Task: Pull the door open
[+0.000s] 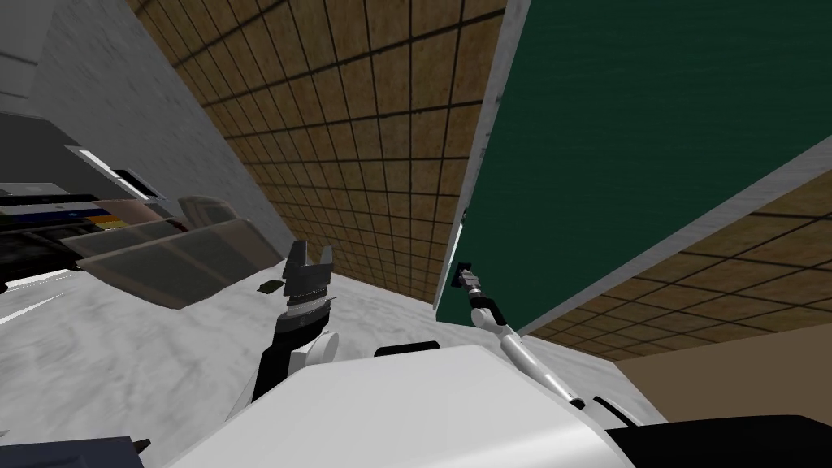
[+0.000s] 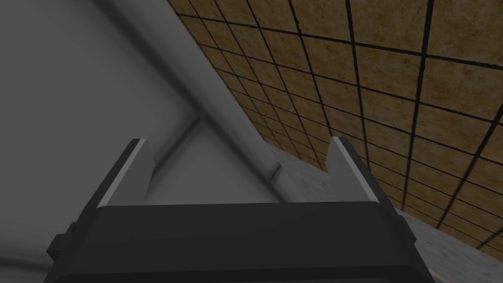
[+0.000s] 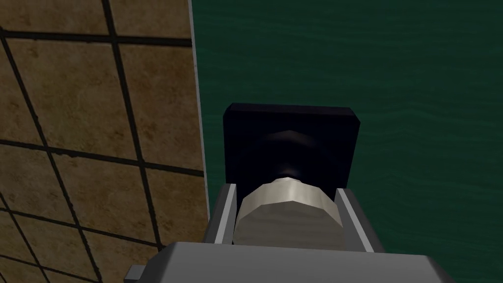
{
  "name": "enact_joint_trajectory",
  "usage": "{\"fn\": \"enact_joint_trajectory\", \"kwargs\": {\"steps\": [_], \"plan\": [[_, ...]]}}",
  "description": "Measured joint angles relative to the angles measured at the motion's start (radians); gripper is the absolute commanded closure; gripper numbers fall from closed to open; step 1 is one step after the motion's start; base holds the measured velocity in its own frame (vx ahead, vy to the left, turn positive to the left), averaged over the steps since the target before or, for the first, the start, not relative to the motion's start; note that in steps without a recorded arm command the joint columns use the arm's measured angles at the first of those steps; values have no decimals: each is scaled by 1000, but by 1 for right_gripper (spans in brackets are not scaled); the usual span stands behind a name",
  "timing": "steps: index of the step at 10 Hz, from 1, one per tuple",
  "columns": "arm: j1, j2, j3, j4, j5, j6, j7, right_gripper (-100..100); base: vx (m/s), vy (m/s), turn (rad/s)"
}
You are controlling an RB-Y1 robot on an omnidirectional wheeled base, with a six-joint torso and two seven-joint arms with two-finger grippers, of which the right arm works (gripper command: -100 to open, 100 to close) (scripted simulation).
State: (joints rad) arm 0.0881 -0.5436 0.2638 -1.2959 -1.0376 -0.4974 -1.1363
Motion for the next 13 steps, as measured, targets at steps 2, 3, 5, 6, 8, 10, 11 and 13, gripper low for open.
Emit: {"fn": "enact_joint_trajectory", "kwargs": {"steps": [2, 3, 5, 6, 8, 10, 11, 13], "plan": [[10, -19, 19, -13, 1, -6, -20, 100, -189, -41, 92], [14, -29, 26, -19, 0, -8, -28, 100, -80, -16, 28], [19, -38, 38, -20, 3, -12, -38, 100, -189, -60, 140], [22, -50, 45, -27, 5, -21, -49, 100, -212, -28, 118], [36, -76, 66, -40, 9, -36, -70, 100, -208, -62, 118], [55, -99, 87, -63, 11, -44, -88, 100, -247, -115, 163], [59, -111, 102, -66, 16, -54, -102, 100, -216, -74, 128], [69, -133, 125, -76, 22, -70, -125, 100, -154, -37, 58]]}}
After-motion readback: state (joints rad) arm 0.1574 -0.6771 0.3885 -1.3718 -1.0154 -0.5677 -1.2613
